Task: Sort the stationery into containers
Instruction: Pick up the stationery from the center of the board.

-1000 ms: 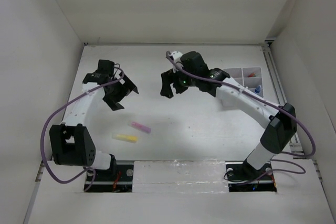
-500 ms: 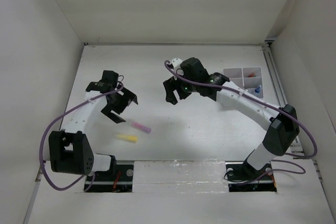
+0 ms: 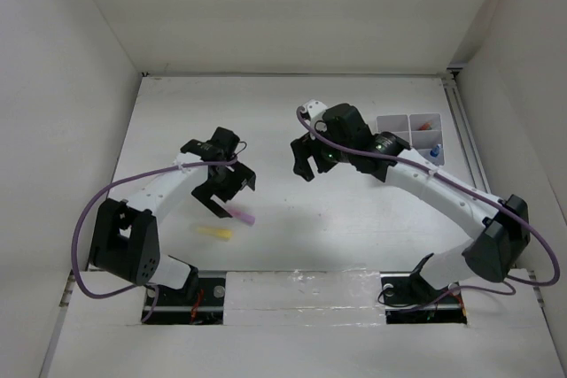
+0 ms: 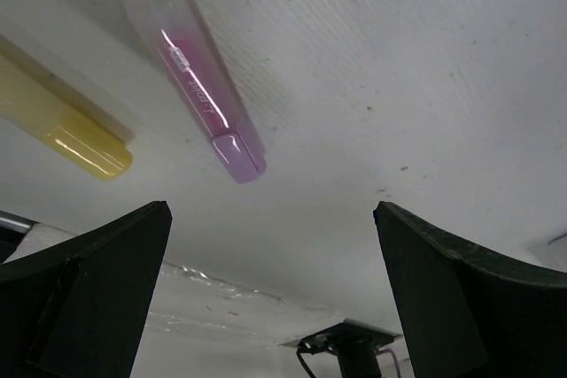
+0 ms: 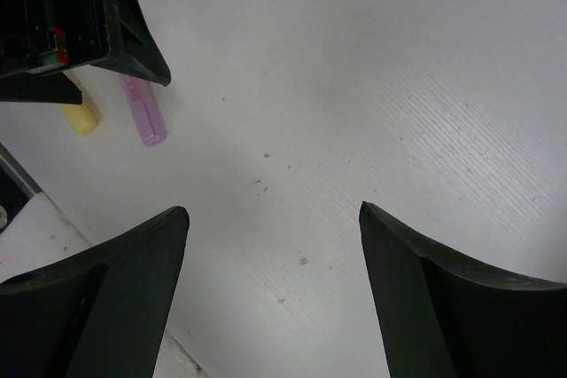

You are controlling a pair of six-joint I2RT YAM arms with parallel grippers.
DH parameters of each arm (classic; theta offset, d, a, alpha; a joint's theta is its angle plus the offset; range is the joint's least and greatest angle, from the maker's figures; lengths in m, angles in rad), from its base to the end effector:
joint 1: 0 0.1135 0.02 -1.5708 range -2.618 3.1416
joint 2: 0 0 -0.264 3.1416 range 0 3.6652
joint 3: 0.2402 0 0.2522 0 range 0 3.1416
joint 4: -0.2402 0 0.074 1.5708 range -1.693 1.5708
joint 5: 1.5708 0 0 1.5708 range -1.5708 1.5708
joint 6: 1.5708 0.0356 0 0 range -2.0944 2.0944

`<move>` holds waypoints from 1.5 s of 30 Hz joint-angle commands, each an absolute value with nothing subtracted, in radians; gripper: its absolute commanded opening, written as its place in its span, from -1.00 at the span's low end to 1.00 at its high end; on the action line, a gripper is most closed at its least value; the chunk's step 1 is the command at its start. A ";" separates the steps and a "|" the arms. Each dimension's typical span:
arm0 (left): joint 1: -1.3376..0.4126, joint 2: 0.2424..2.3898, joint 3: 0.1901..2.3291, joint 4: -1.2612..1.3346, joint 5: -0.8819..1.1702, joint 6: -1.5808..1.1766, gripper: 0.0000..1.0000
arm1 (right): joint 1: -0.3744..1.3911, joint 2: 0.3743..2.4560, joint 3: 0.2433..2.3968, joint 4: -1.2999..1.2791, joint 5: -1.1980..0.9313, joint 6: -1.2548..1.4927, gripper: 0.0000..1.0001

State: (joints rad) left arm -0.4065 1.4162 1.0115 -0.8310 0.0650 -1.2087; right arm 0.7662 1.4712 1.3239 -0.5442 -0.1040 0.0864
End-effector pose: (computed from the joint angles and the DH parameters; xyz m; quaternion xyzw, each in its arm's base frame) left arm 0.2417 -0.1066 0.2296 -0.3798 0.9094 -0.1426 0.0921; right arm 0.2346 0.2309 0.3298 -0.3221 0.8446 0.2186 0.3676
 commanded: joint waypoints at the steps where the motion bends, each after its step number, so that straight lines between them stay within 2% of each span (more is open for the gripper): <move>1: -0.414 1.394 0.973 -0.847 0.018 -1.284 0.97 | 0.742 1.393 1.301 -0.514 -0.092 0.094 0.67; 6: -0.459 1.371 0.928 -0.825 0.034 -1.341 0.94 | 0.700 1.370 1.282 -0.526 -0.113 0.094 0.67; 11: -0.469 1.371 0.946 -0.838 -0.061 -1.350 0.94 | 0.689 1.361 1.273 -0.526 -0.135 0.094 0.67; 15: -0.400 1.390 0.937 -0.838 -0.086 -1.329 0.94 | 0.680 1.351 1.273 -0.526 -0.153 0.094 0.67; 22: -0.388 1.439 0.911 -0.815 -0.130 -1.310 0.87 | 0.661 1.351 1.264 -0.523 -0.224 0.069 0.67; 33: -0.350 1.489 0.911 -0.792 -0.172 -1.282 0.76 | 0.750 1.396 1.287 -0.523 -0.242 0.028 0.67; 40: -0.350 1.540 0.882 -0.742 -0.163 -1.273 0.58 | 0.759 1.425 1.318 -0.523 -0.242 0.028 0.67; 42: -0.350 1.549 0.882 -0.742 -0.163 -1.273 0.32 | 0.759 1.437 1.336 -0.523 -0.252 0.018 0.65; 44: -0.350 1.549 0.882 -0.732 -0.163 -1.273 0.21 | 0.759 1.437 1.336 -0.523 -0.252 0.018 0.65; 45: -0.350 1.561 0.871 -0.723 -0.163 -1.264 0.05 | 0.759 1.448 1.354 -0.532 -0.252 0.018 0.65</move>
